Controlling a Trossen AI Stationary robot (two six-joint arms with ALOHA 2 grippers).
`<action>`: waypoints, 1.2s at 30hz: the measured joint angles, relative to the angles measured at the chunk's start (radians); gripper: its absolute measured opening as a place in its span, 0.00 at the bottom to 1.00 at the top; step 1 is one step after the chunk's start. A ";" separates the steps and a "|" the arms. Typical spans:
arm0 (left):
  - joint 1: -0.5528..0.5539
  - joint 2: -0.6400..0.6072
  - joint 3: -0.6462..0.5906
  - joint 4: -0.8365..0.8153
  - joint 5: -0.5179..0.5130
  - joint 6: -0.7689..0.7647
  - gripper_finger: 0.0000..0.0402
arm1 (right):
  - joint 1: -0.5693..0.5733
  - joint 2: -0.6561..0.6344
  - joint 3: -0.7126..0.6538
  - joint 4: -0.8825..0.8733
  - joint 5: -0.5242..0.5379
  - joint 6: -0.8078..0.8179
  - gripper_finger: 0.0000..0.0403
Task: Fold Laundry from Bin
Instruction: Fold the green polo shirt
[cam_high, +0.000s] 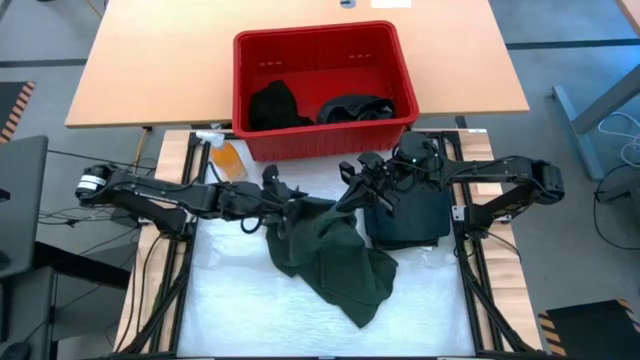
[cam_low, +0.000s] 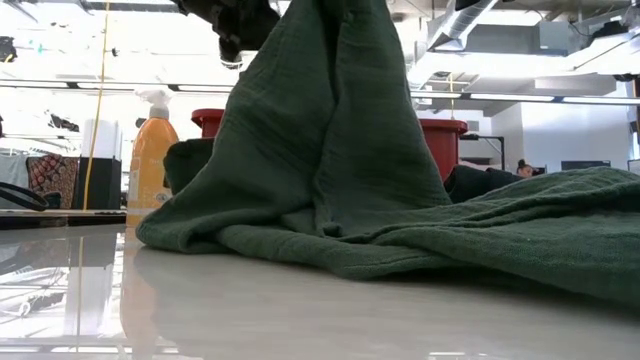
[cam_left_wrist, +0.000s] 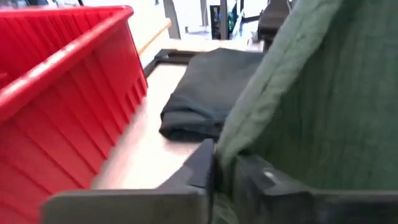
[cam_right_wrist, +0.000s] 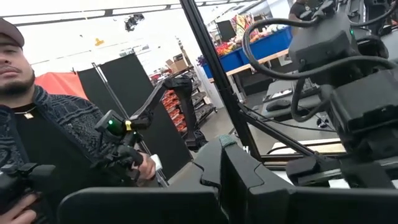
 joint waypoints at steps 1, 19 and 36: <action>0.004 -0.003 0.000 -0.022 0.003 -0.012 0.04 | 0.000 0.000 0.000 0.000 0.000 0.000 0.06; 0.021 -0.220 0.158 -0.409 0.089 -0.005 0.00 | -0.036 0.000 0.001 -0.199 0.024 0.082 0.15; 0.021 -0.268 0.469 -1.300 0.035 -0.150 0.00 | 0.068 0.000 0.001 -1.091 0.060 -0.175 0.32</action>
